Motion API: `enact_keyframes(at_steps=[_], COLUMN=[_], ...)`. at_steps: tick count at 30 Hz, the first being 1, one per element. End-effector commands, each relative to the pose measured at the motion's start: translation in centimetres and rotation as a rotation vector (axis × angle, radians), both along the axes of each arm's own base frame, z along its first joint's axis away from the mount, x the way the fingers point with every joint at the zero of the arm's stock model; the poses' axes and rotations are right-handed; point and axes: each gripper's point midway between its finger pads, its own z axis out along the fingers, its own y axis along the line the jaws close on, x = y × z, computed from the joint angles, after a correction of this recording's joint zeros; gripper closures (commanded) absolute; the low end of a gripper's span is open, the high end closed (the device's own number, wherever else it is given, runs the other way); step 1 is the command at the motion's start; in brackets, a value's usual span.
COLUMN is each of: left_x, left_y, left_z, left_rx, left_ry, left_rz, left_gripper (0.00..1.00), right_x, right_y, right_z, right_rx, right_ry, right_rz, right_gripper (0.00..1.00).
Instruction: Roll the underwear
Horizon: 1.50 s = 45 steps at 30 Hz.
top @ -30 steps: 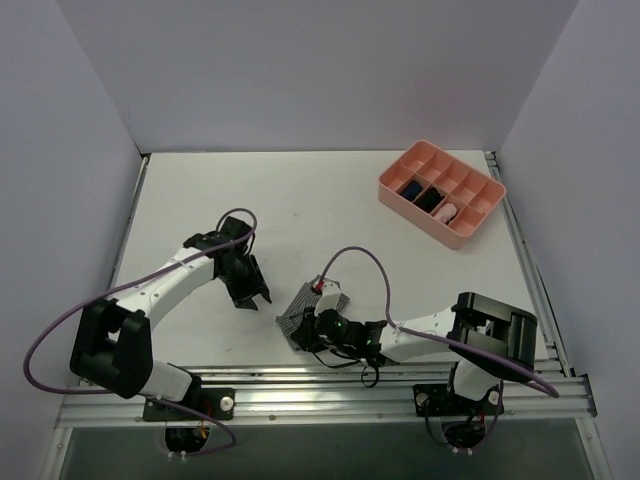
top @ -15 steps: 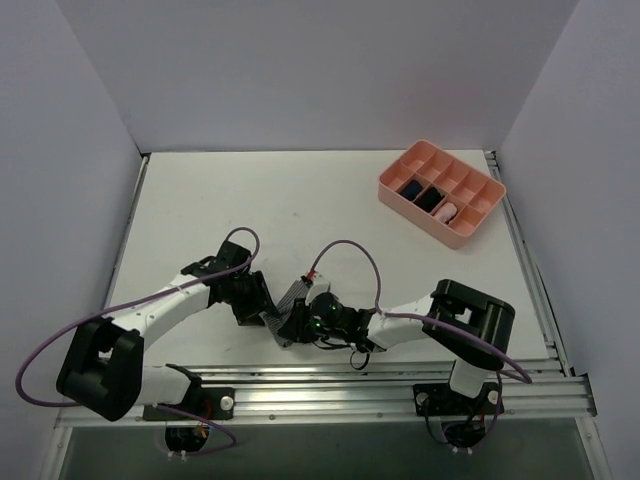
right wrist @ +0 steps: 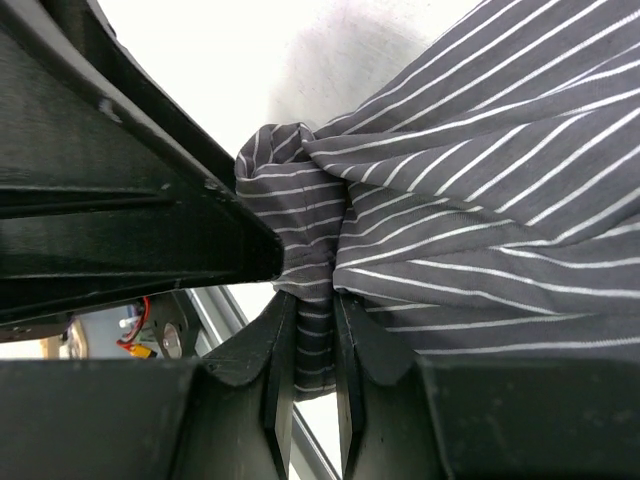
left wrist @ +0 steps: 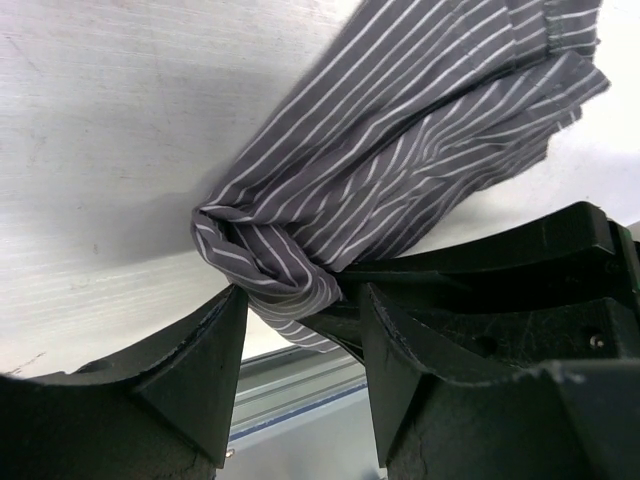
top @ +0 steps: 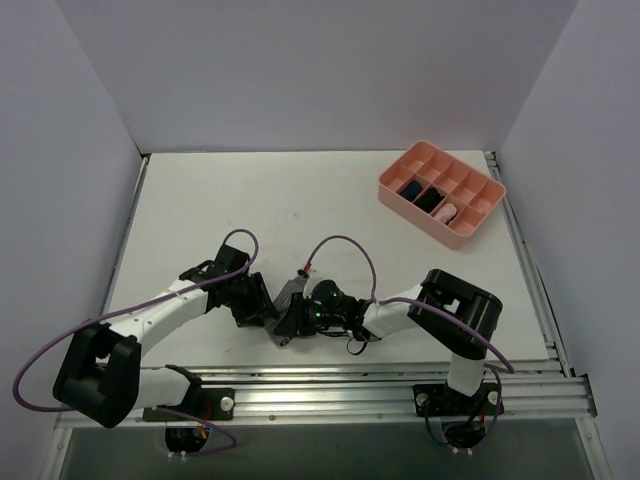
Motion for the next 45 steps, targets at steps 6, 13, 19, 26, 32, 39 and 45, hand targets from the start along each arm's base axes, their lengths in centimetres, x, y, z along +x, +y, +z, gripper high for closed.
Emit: enact_keyframes(at_steps=[6,13,19,26,32,39,45], left_x=[0.3,0.0,1.2,0.1,-0.4,0.2,0.2], left_y=[1.5,2.6,2.2,3.1,2.4,3.1,3.2], left_z=[-0.3,-1.6,-3.1,-5.7,-6.4,-5.4,-5.1], left_rx=[0.090,0.145,0.158,0.243,0.239,0.318,0.341], left_ry=[-0.014,0.007,0.028,0.155,0.229,0.258,0.270], left_rz=[0.026,0.075,0.080,0.070,0.026,-0.011,-0.010], left_gripper=[0.43,0.43,0.43,0.70,0.98,0.98,0.98], right_x=[-3.6,-3.4,-3.0,-1.5,0.8,1.8,1.0], right_y=[-6.7,-6.5,-5.4,-5.0,-5.4,-3.8,-1.5], right_z=[-9.3,-9.2,-8.3,-6.2,-2.3,1.8,3.2], right_rx=[-0.343,-0.332,-0.320,-0.366,-0.453,-0.476,-0.486], right_ry=[0.193,0.203,0.193,0.127,-0.034,-0.239,-0.371], right_rz=[0.028,0.031,0.052,0.055,0.047,0.097,0.136], right_gripper=[1.00,1.00,0.99,0.87,0.69,0.60,0.58])
